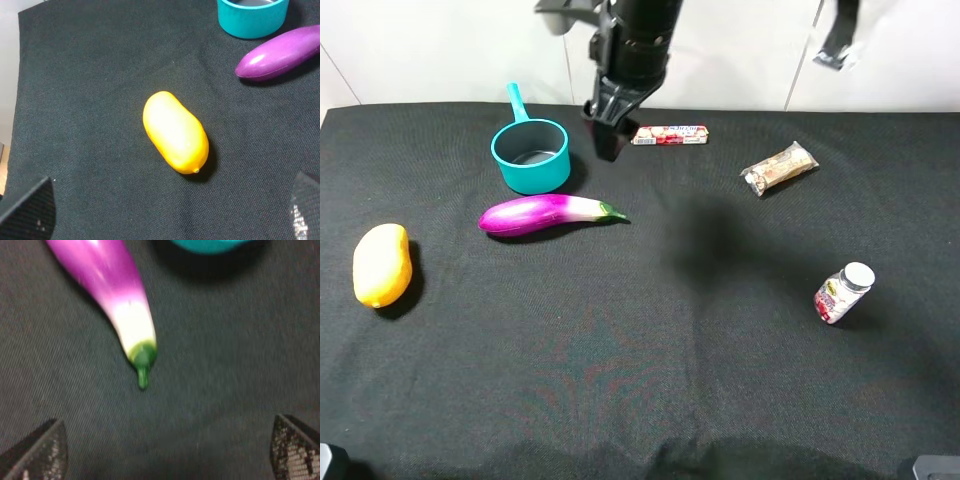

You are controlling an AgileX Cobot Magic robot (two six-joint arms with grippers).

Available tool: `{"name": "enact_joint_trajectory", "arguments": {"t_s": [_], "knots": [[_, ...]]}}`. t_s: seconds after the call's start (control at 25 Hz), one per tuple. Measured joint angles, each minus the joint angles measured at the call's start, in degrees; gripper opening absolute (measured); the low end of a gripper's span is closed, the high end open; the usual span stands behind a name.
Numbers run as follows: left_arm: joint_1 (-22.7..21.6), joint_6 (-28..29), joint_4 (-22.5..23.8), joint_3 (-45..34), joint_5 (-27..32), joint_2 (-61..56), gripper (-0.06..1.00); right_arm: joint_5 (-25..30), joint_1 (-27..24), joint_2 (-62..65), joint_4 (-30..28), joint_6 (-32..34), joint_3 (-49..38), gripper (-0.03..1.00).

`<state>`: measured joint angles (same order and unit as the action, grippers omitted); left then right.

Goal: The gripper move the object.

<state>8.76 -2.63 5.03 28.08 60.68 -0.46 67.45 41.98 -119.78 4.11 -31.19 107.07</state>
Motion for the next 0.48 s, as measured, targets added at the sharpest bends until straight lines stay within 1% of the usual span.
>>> {"name": "enact_joint_trajectory", "arguments": {"t_s": [0.12,0.24,0.48], "knots": [[0.0,0.0,0.0,0.0,0.0,0.0,0.99,2.0,-1.3,2.1,-0.6,1.3,-0.3,0.61],[0.0,0.0,0.0,0.0,0.0,0.0,0.99,2.4,-2.5,4.7,-0.9,2.3,-1.7,0.61],[0.0,0.0,0.0,0.0,0.0,0.0,0.99,2.4,-5.1,11.6,-1.9,4.2,-8.7,0.61]]}}
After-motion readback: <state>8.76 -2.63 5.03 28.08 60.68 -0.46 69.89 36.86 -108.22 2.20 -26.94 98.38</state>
